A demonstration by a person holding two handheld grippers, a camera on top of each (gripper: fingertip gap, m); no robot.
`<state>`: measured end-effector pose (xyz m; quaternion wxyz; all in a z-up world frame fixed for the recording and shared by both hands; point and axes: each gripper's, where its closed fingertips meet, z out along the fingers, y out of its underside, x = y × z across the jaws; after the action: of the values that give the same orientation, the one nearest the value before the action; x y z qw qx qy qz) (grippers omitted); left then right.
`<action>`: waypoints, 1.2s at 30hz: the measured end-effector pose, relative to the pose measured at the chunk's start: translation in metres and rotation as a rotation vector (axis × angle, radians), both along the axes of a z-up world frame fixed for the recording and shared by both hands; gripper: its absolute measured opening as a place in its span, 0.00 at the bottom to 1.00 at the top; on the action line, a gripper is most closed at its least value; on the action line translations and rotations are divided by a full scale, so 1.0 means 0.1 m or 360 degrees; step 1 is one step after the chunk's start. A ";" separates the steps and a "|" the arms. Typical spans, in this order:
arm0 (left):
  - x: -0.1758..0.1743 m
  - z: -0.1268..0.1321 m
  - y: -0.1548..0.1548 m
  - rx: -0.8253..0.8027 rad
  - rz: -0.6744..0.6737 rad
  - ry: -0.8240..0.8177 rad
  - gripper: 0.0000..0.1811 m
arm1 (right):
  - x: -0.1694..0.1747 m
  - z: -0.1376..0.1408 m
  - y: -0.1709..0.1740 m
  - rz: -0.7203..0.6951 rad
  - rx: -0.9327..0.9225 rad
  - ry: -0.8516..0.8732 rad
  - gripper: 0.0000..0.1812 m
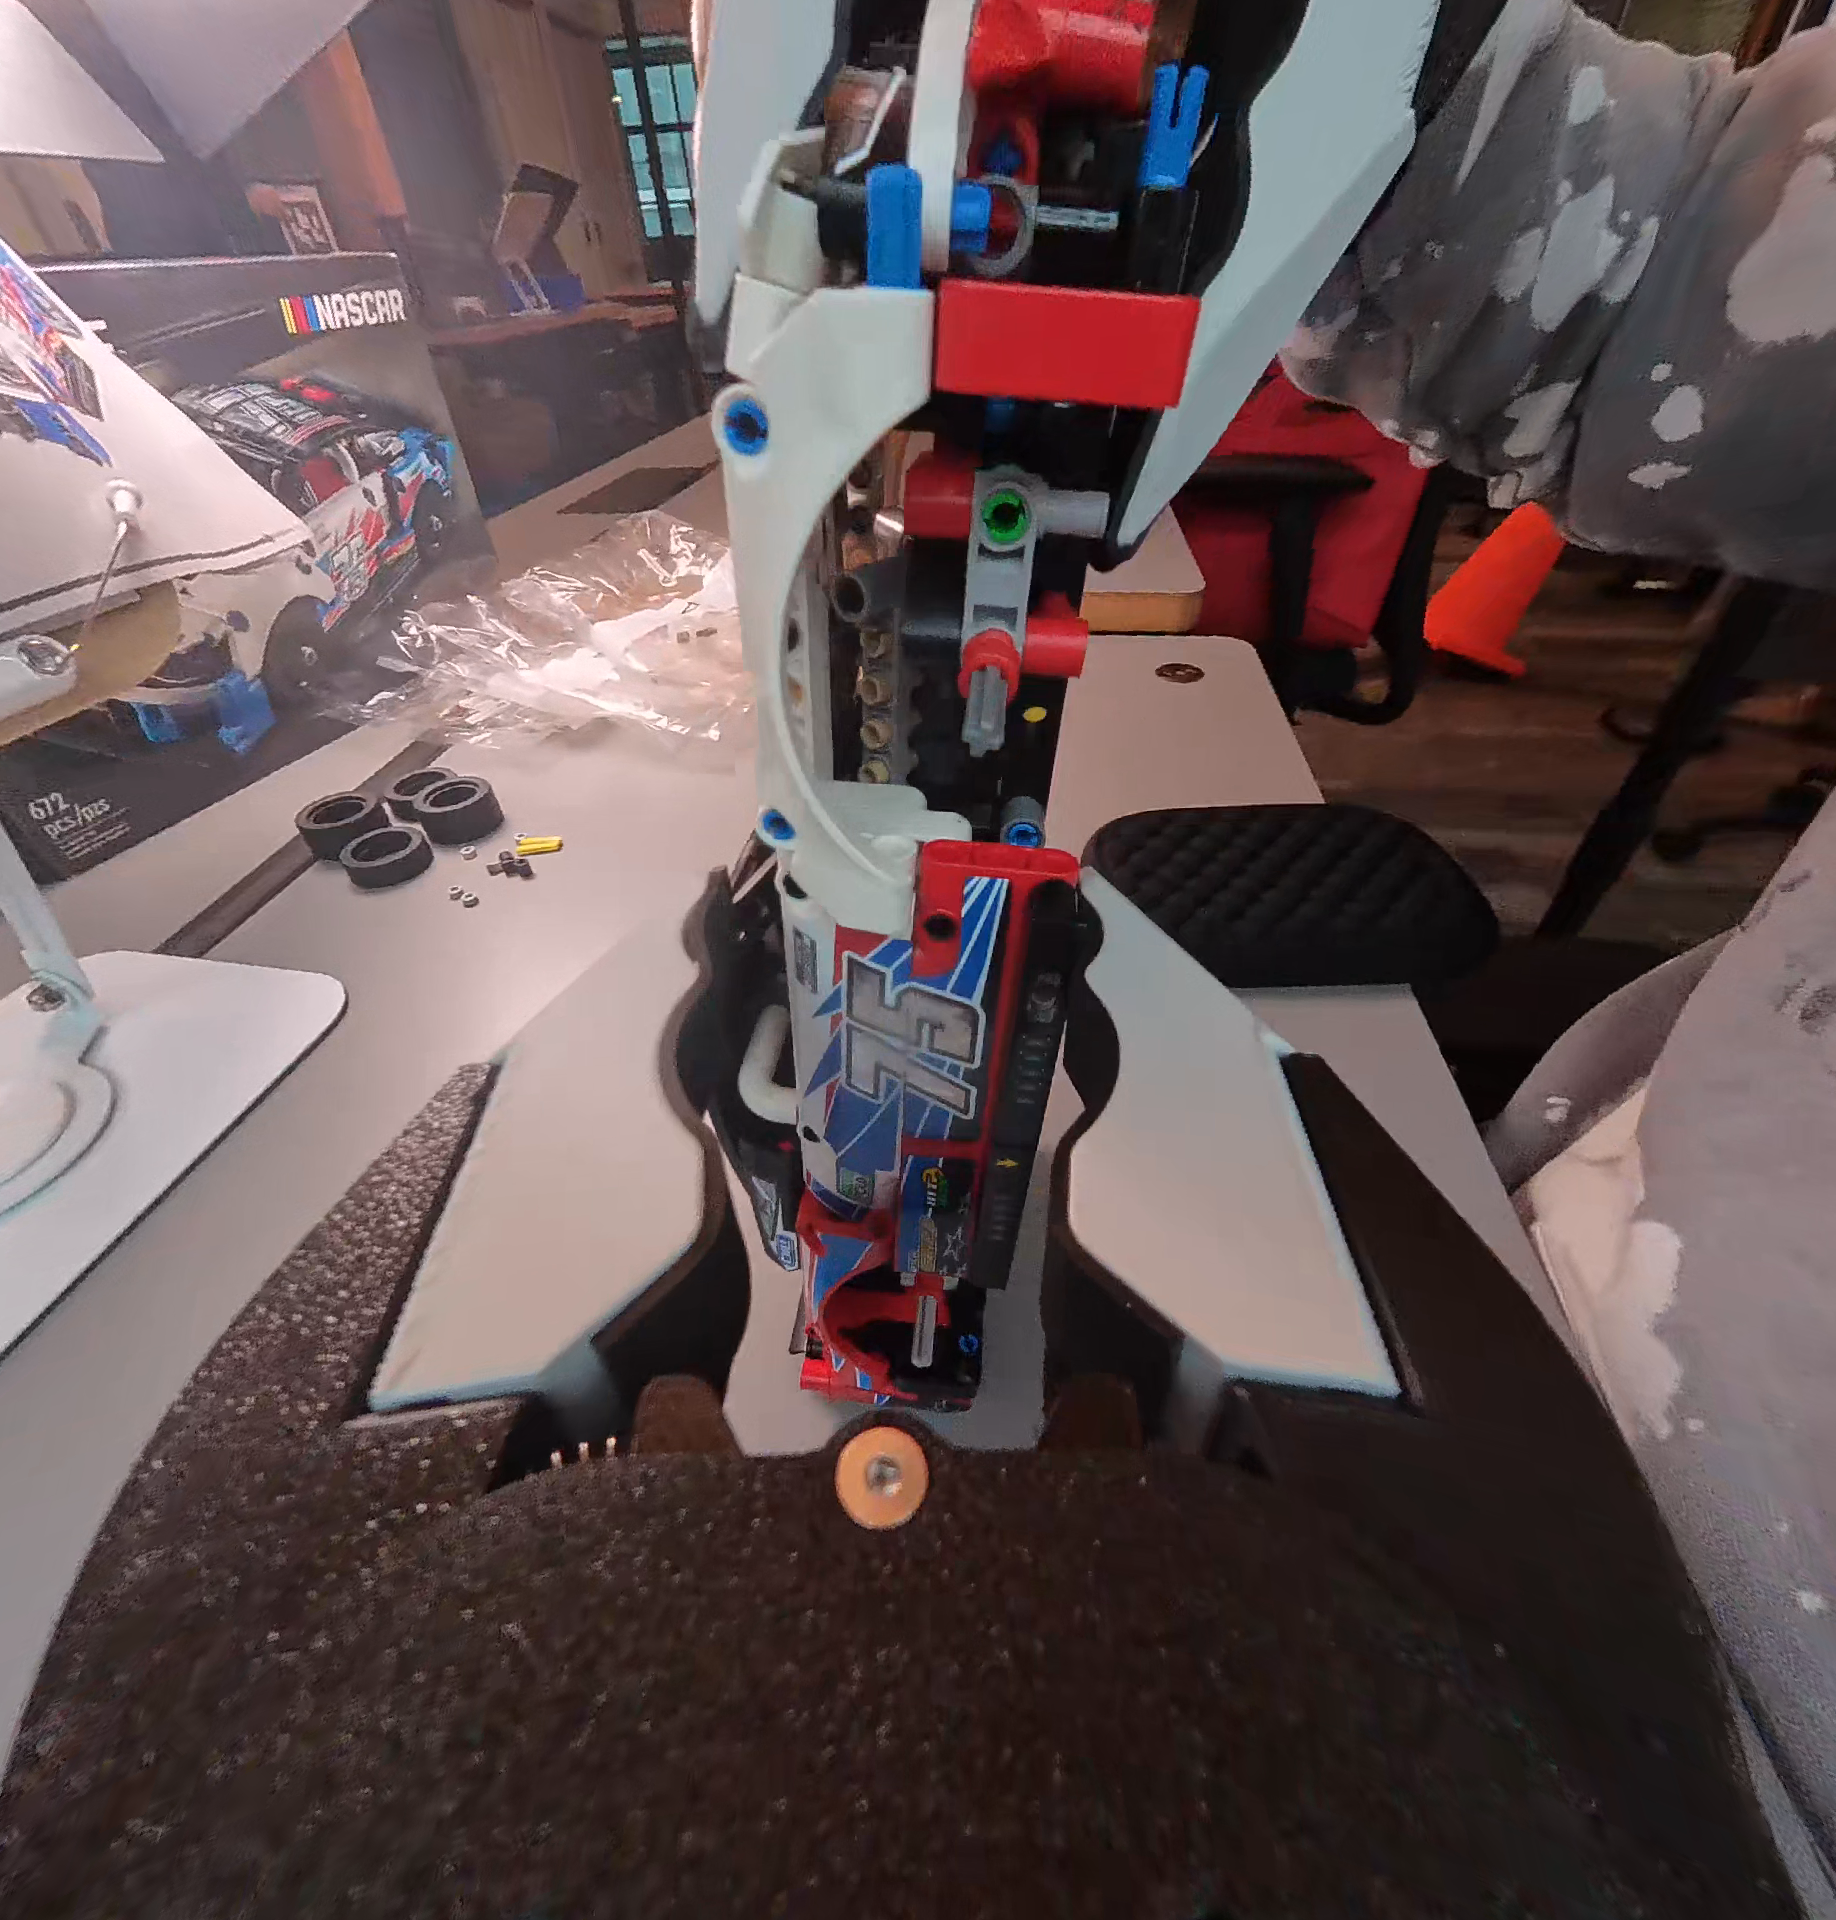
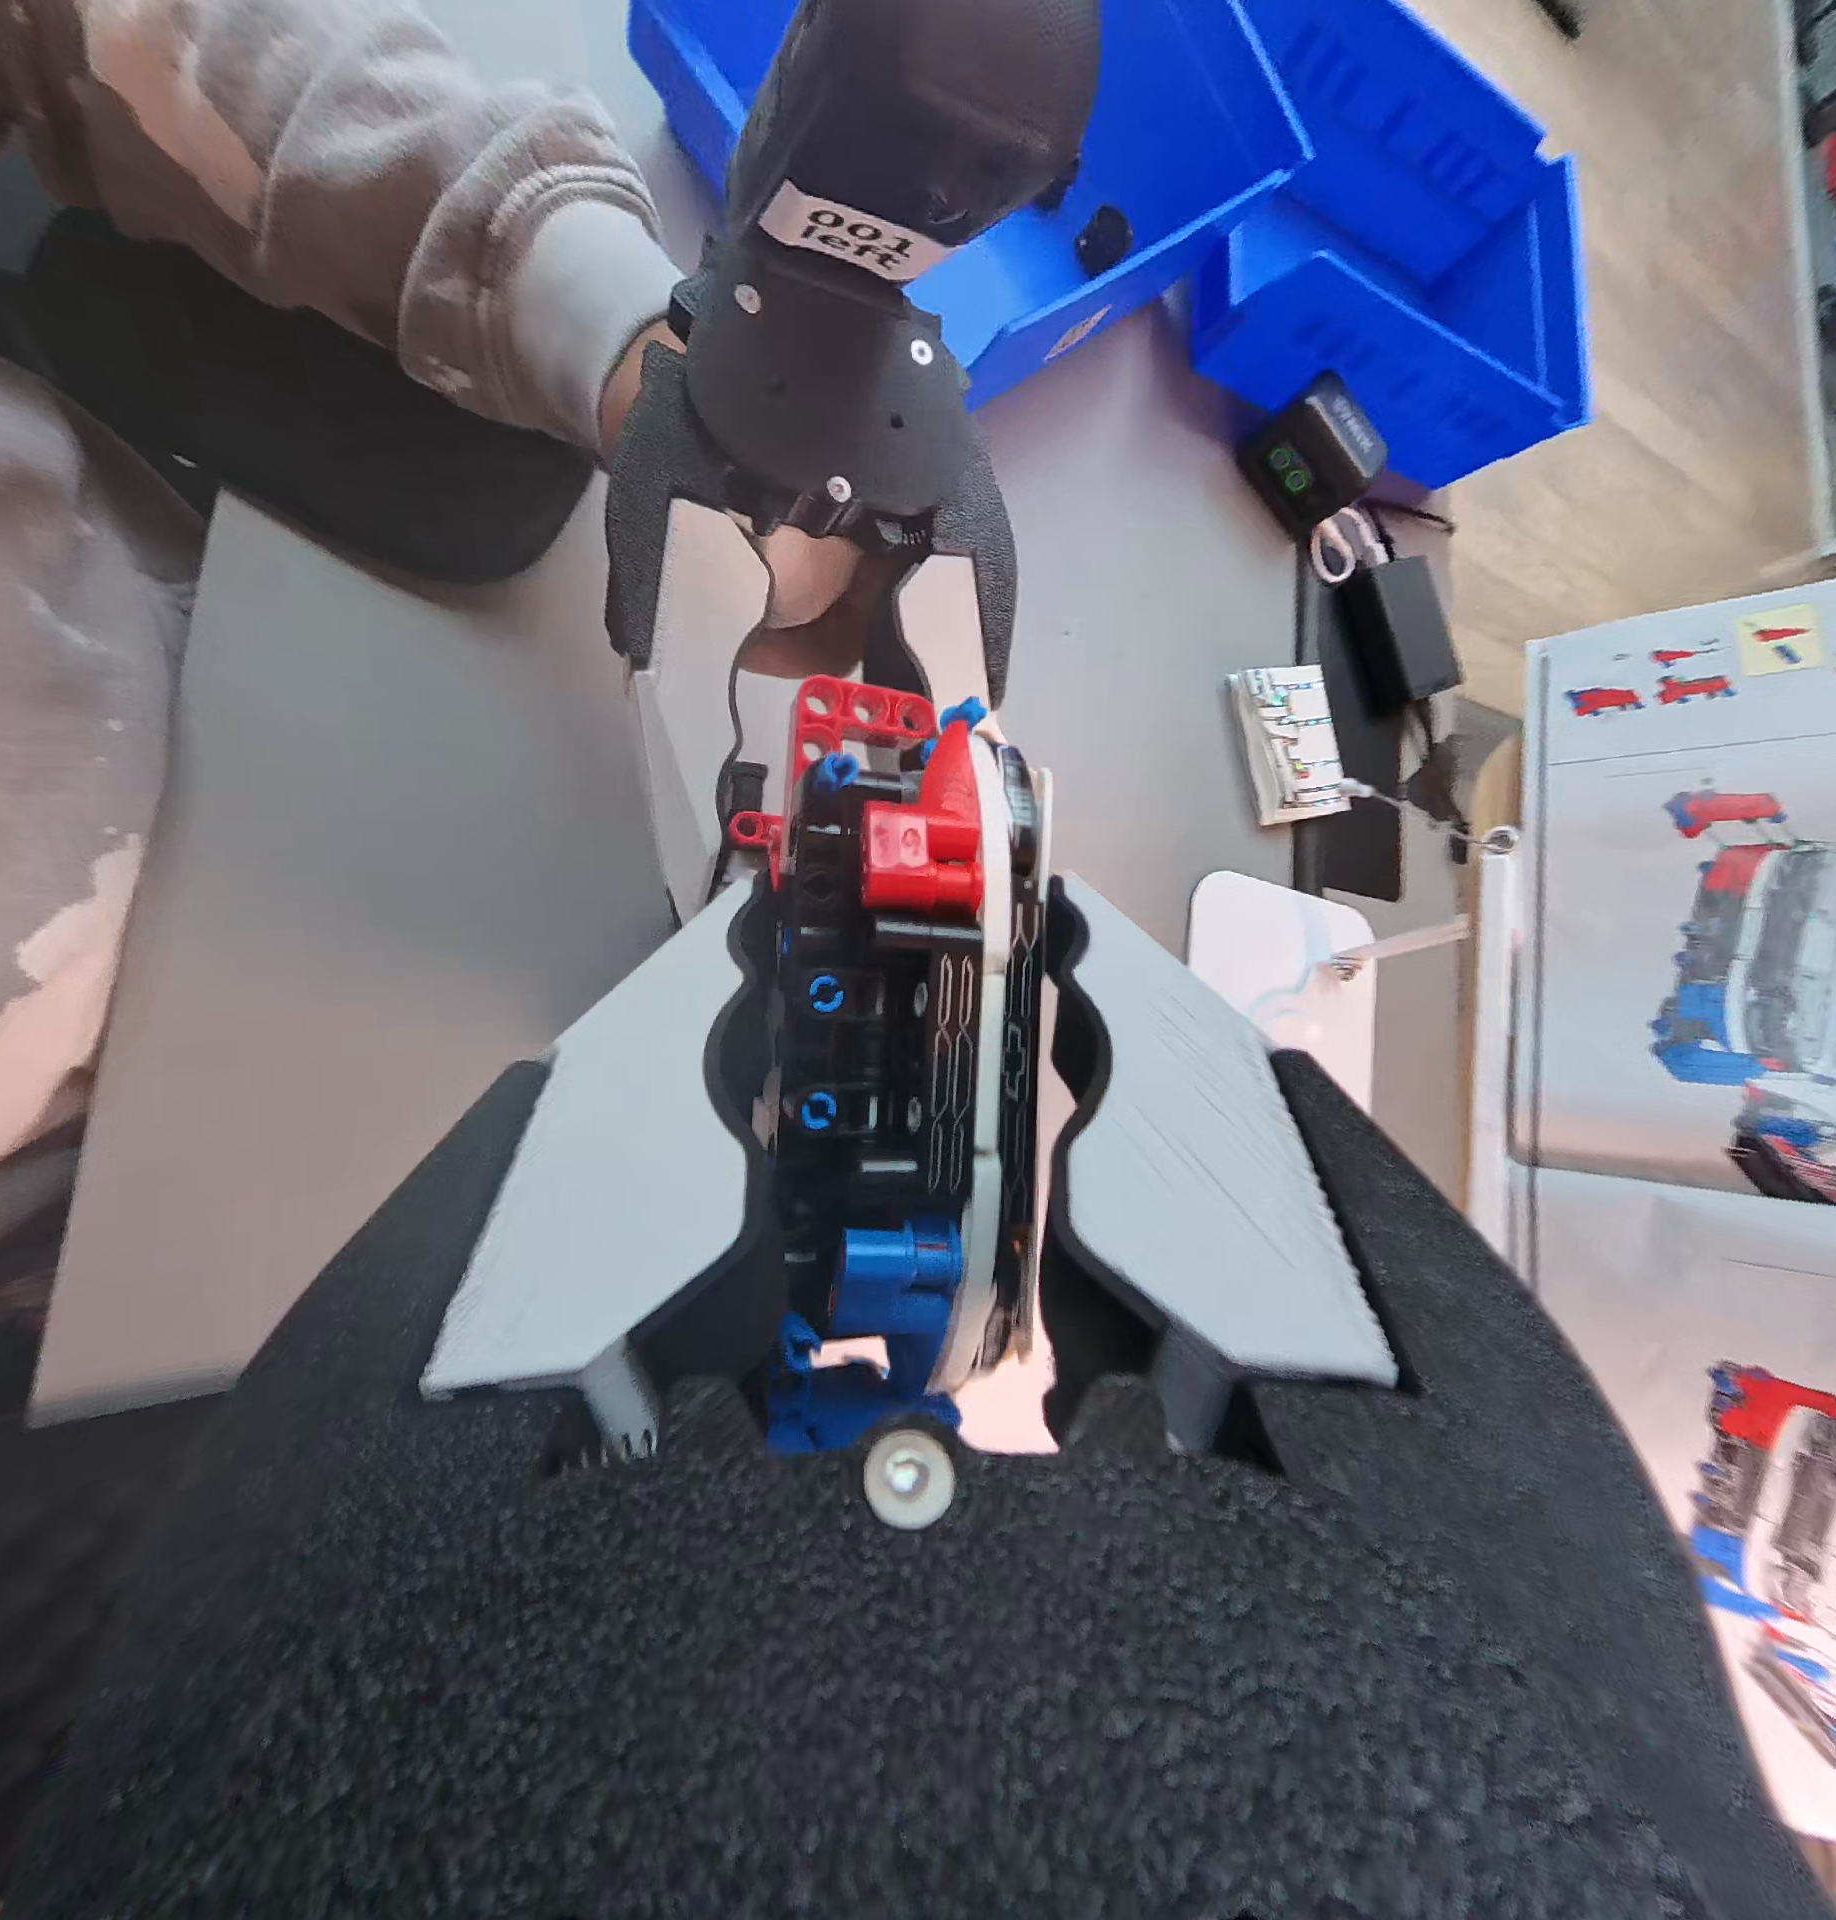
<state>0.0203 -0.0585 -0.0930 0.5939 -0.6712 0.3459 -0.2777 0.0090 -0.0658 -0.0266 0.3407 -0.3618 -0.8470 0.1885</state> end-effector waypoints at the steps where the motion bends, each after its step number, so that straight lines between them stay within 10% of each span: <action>1: -0.01 -0.01 -0.01 -0.0003 0.0005 0.0003 0.34 | 0.02 0.02 0.02 -0.0006 0.0046 0.0048 0.28; 9: -0.07 -0.01 -0.10 0.0136 -0.0004 0.0041 0.31 | 0.42 -0.05 0.14 -0.0183 -0.0213 0.0146 0.47; 14: 0.01 0.00 -0.24 0.0348 -0.0036 0.0230 0.29 | 0.37 -0.18 0.04 -0.0220 -0.0229 0.0354 0.32; 22: -0.04 -0.13 0.00 0.0815 0.0220 0.0804 0.28 | 0.52 -0.30 -0.20 -0.0124 0.0683 0.0742 0.29; 28: -0.35 -0.54 0.70 0.0477 0.0373 0.0661 0.23 | 0.27 -0.75 0.42 -0.0371 0.0918 0.0882 0.28; 36: -1.06 -0.68 0.59 -0.0001 0.0498 0.0254 0.33 | -0.15 -1.17 0.98 -0.0573 0.1311 0.0789 0.29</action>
<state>-0.0855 0.0002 -0.1610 0.6004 -0.7369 0.2832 -0.1279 -0.0059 0.0323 -0.1433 0.6727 -0.2821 -0.6690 -0.1423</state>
